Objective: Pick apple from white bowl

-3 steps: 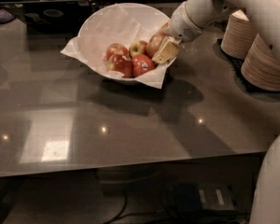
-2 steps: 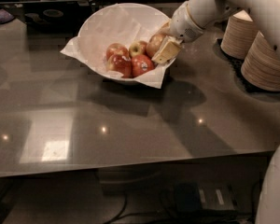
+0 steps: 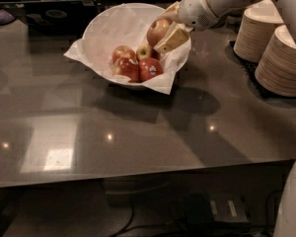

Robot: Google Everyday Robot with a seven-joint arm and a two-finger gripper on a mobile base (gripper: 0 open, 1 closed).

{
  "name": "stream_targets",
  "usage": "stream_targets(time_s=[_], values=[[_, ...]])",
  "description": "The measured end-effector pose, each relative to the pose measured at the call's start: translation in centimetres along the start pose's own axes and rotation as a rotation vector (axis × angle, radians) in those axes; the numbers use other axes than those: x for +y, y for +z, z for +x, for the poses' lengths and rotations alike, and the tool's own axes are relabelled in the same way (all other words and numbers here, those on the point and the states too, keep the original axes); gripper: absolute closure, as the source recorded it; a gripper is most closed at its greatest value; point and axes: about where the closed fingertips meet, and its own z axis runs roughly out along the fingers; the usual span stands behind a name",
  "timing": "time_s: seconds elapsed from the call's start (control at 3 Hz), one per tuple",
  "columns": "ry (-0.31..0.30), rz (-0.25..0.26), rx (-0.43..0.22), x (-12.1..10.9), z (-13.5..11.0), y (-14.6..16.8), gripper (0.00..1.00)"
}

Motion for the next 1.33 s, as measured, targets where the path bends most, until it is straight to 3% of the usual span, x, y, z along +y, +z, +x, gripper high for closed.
stream_targets(time_s=[0.67,1.0,1.33], values=[[-0.05,-0.046,-0.187,-0.1,-3.8,-3.5,1.0],[-0.041,-0.117,-0.292,2.2,-5.0,-6.8,1.0],[-0.041,-0.117,-0.293,2.2,-5.0,-6.7,1.0]])
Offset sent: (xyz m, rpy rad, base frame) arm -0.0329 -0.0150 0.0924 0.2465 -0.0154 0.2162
